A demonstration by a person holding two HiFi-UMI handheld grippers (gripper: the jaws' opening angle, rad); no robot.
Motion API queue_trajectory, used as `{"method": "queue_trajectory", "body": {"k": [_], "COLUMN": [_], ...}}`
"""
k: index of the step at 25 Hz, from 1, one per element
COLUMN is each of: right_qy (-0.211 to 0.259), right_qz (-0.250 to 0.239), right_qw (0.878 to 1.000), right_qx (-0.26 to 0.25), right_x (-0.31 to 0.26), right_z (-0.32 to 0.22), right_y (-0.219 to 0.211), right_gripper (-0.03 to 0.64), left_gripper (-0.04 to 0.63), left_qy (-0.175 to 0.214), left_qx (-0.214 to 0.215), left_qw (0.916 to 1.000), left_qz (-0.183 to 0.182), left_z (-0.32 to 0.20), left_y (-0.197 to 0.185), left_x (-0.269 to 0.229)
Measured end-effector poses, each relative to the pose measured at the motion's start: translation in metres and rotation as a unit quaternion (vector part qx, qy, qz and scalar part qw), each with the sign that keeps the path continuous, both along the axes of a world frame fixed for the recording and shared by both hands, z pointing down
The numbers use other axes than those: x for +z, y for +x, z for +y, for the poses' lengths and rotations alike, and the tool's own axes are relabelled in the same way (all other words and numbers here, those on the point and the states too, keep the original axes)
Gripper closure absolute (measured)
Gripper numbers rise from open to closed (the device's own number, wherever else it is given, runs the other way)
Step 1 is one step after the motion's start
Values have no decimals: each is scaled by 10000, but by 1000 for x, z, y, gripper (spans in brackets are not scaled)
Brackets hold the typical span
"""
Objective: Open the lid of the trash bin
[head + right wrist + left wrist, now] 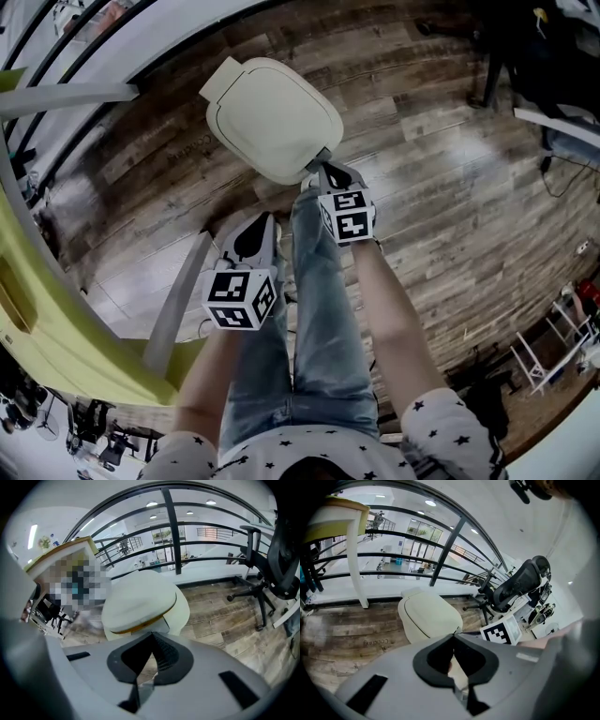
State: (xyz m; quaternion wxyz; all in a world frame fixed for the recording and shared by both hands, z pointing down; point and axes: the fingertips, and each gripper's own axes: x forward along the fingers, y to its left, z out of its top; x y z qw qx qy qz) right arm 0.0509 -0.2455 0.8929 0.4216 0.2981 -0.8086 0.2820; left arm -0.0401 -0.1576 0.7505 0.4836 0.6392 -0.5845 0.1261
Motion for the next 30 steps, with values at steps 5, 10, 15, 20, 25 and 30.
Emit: {"method": "queue_trajectory", "body": {"k": [5, 10, 15, 20, 25, 30], "right_qy": [-48, -65, -46, 80, 225, 339], "right_qz": [-33, 16, 61, 76, -32, -158], "right_qw": [10000, 9999, 9999, 9998, 9996, 9990], "right_qx": [69, 80, 65, 157, 187, 228], "right_x": [0, -1, -2, -8, -23, -45], "right_z": [0, -1, -1, -1, 1, 4], "right_y": [0, -2, -2, -4, -7, -8], "right_gripper": [623, 623, 623, 623, 623, 623], "left_gripper": [584, 584, 584, 584, 584, 584], "left_qy": [4, 4, 32, 64, 105, 172], "left_qx": [22, 37, 42, 36, 31, 56], "left_qw": [10000, 10000, 10000, 9999, 9999, 9997], "left_qz": [-2, -25, -69, -100, -131, -155], "left_z": [1, 2, 4, 6, 9, 12], "left_y": [1, 0, -2, -6, -9, -8], "left_x": [-2, -3, -7, -13, -21, -35]}}
